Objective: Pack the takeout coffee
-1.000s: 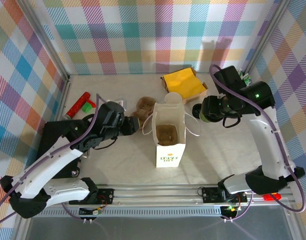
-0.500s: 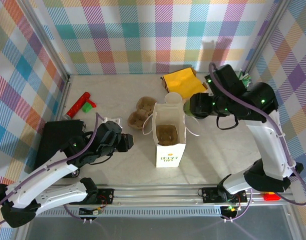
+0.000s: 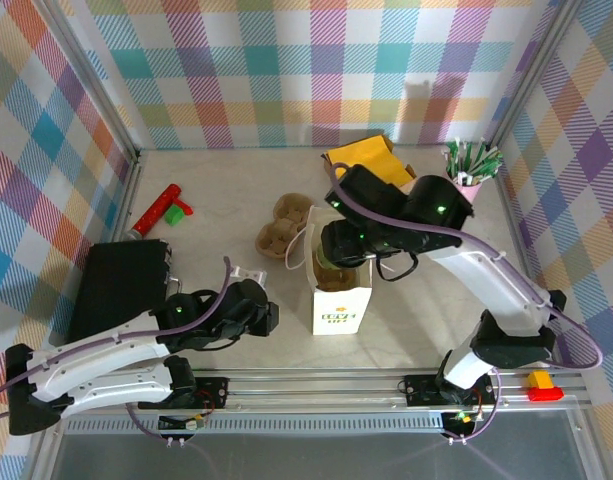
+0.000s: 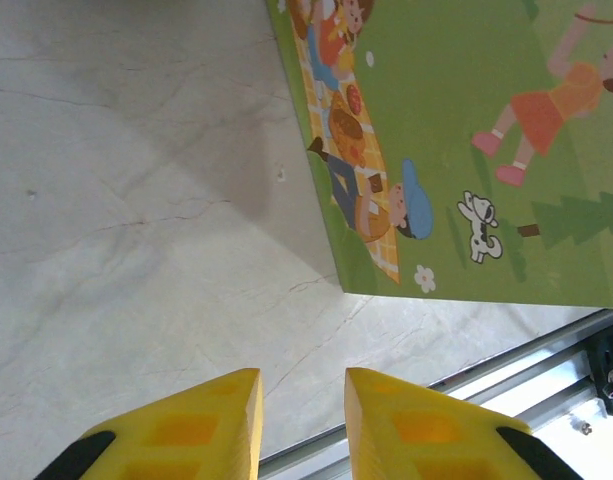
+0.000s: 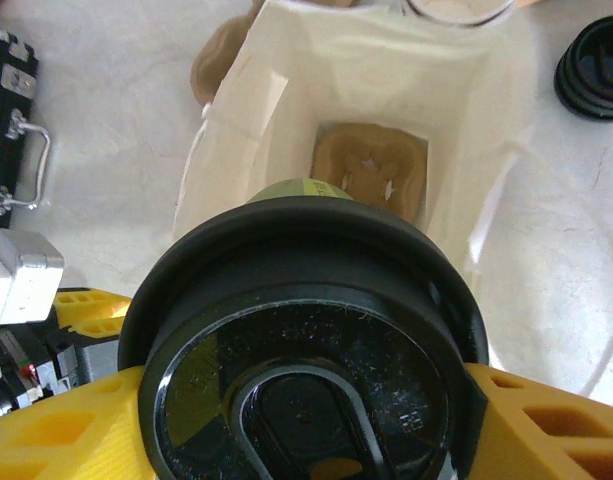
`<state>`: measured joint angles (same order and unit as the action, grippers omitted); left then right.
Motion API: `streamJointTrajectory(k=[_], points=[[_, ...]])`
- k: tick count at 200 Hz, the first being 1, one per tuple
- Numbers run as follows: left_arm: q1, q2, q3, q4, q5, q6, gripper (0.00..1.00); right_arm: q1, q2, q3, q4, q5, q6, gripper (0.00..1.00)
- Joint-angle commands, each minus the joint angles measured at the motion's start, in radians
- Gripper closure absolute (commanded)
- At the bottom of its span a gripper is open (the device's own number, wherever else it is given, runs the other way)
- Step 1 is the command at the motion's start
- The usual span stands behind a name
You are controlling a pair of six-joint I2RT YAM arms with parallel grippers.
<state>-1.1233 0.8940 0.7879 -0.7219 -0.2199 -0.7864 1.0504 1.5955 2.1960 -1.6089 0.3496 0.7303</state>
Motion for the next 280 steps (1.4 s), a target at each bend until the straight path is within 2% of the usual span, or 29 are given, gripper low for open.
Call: streamJointTrajectory(k=[1,53,148,195,226,280], points=[[-0.042,0.021,-0.044,0.152,-0.047,-0.034,0.73,0.019,-0.002,-0.031,-0.175,0.019,0.071,0.46],[-0.088,0.095,-0.099,0.382,-0.12,-0.112,0.74,0.02,-0.024,-0.14,-0.172,0.015,0.116,0.45],[-0.156,0.319,-0.081,0.663,-0.136,-0.141,0.76,0.012,-0.055,-0.24,-0.171,0.003,0.141,0.46],[-0.162,0.317,-0.071,0.628,-0.152,-0.148,0.77,-0.042,-0.025,-0.219,-0.157,-0.034,0.081,0.46],[-0.162,0.27,-0.039,0.482,-0.19,-0.136,0.71,-0.072,0.027,-0.173,-0.163,-0.063,0.036,0.46],[-0.17,0.121,-0.004,0.228,-0.319,-0.13,0.69,-0.096,0.098,-0.149,-0.152,-0.087,0.034,0.48]])
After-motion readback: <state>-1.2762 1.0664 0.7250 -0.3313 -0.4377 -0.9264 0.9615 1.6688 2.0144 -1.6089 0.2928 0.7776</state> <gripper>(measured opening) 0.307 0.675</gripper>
